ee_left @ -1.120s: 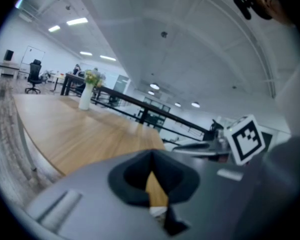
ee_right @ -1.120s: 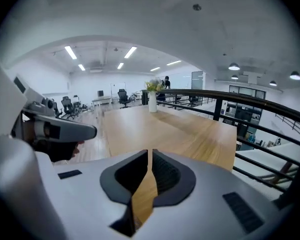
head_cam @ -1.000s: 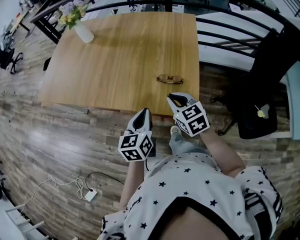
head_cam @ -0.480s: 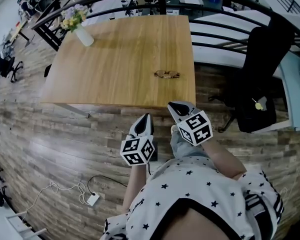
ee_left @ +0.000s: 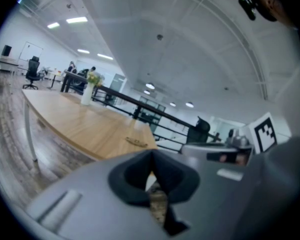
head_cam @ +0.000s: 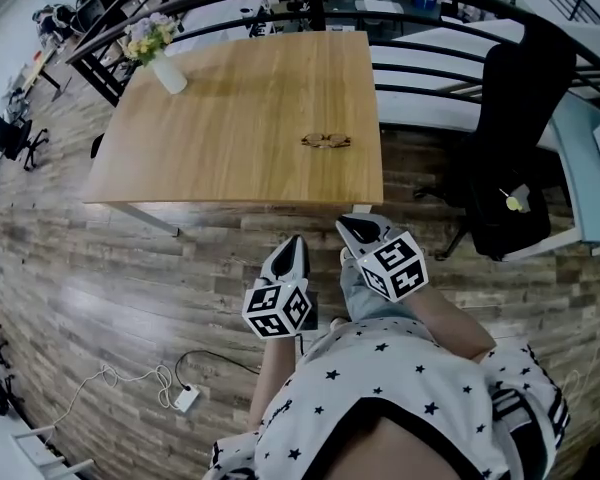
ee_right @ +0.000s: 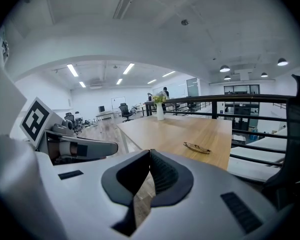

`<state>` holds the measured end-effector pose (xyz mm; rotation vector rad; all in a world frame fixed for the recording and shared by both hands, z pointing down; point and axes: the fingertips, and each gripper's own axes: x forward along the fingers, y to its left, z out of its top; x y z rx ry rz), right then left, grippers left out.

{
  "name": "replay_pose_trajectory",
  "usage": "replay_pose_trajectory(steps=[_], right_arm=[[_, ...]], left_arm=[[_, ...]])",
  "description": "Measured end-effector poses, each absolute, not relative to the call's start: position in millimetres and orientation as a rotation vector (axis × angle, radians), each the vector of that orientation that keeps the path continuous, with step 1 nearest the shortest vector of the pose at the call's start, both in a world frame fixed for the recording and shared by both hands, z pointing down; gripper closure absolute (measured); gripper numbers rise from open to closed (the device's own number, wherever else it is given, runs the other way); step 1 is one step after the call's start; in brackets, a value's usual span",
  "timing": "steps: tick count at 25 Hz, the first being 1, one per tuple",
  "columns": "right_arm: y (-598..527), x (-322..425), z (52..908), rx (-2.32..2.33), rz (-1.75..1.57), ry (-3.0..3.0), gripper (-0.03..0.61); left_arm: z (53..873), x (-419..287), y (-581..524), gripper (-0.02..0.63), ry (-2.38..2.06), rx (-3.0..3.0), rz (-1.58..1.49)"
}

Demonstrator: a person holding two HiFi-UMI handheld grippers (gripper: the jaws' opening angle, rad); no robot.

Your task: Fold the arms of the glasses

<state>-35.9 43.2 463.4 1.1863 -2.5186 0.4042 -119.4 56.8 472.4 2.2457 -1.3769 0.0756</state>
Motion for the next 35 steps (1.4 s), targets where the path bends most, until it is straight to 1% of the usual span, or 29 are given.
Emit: replay_pose_trajectory(steps=[11,35], right_arm=[[59,-32,457,1.187,0.407,-2.552,0.561],[49,-29,458,1.211,0.393,-2.550,0.563]], left_arm=[[469,-117,72,0.607,-1.391,2.253,0.083],[472,-114,60,0.607,-1.370,2.260,0.075]])
